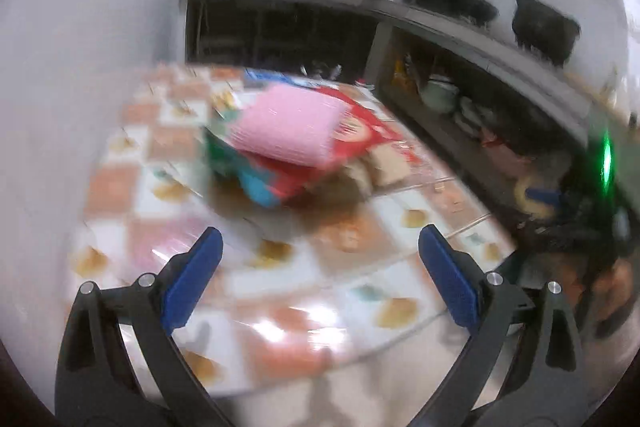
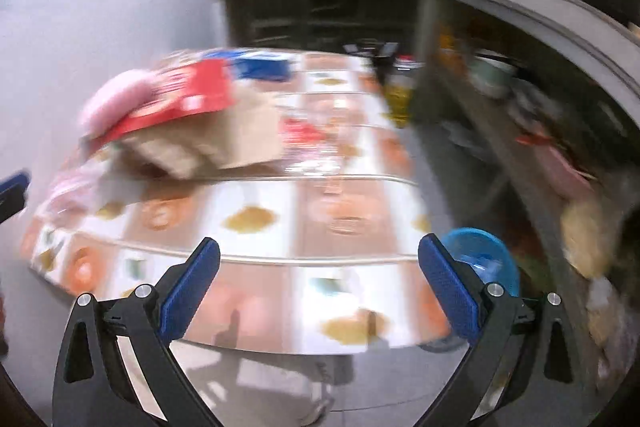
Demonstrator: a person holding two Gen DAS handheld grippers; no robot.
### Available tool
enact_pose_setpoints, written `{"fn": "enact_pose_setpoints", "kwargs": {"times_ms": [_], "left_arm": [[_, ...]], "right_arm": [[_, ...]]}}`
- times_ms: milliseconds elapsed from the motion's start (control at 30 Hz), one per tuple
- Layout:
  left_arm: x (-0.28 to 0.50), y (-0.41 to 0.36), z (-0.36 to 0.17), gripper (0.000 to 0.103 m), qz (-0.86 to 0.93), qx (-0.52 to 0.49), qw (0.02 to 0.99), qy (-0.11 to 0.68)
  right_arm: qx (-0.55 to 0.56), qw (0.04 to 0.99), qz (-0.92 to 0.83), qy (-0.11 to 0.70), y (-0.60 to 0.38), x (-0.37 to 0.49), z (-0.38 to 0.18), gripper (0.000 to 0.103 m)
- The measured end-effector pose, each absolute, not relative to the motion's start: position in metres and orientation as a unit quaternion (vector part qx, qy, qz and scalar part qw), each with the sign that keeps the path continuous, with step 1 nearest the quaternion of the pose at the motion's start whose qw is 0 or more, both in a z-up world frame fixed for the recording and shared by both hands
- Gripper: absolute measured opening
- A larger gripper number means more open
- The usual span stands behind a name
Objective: Collect trash
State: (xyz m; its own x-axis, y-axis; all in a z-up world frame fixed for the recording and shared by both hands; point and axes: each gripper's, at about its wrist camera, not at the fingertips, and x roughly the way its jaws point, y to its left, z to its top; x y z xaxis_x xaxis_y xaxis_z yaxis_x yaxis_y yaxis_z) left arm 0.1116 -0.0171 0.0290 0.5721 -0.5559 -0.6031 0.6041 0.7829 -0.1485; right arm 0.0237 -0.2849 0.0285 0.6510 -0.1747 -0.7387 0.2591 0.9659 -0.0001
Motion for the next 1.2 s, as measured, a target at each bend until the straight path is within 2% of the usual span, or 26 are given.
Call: {"fn": "enact_pose_setpoints", "kwargs": {"times_ms": [233, 600, 633, 733, 833, 867, 1067, 1200], "left_arm": [[0.17, -0.008, -0.008, 0.094, -0.285, 0.172, 0.871, 0.36], [0.215, 0.001, -0.053, 0.094, -0.276, 0.193, 0.834, 0.437], [0.215, 0.0, -0.055, 0.092, -0.275, 0.195, 0.832, 0.441], [0.215, 0.0, -0.06, 0.074, -0.274, 0.181, 0.824, 0.462], [0.213, 0.003, -0.06, 0.067, -0.264, 0.158, 0.826, 0.472], [0.212, 0.003, -0.059, 0.06, -0.264, 0.153, 0.827, 0.473], [0.202, -0.001, -0.057, 0.04, -0.261, 0.125, 0.832, 0.473], [0.19, -0.002, -0.055, 0.033, -0.261, 0.096, 0.834, 0.477]], "right_arm": [[0.063, 0.91, -0.042, 0.408, -0.26, 0.052, 0.022, 0.096], [0.072, 0.902, -0.025, 0.424, -0.267, 0.07, 0.012, 0.096], [0.075, 0.902, -0.025, 0.424, -0.268, 0.071, 0.012, 0.096], [0.086, 0.904, -0.027, 0.419, -0.272, 0.069, 0.014, 0.096], [0.096, 0.905, -0.031, 0.413, -0.277, 0.064, 0.017, 0.096], [0.103, 0.906, -0.031, 0.409, -0.28, 0.062, 0.018, 0.096], [0.152, 0.904, -0.029, 0.398, -0.302, 0.054, 0.022, 0.096], [0.183, 0.896, -0.026, 0.404, -0.316, 0.058, 0.023, 0.096]]}}
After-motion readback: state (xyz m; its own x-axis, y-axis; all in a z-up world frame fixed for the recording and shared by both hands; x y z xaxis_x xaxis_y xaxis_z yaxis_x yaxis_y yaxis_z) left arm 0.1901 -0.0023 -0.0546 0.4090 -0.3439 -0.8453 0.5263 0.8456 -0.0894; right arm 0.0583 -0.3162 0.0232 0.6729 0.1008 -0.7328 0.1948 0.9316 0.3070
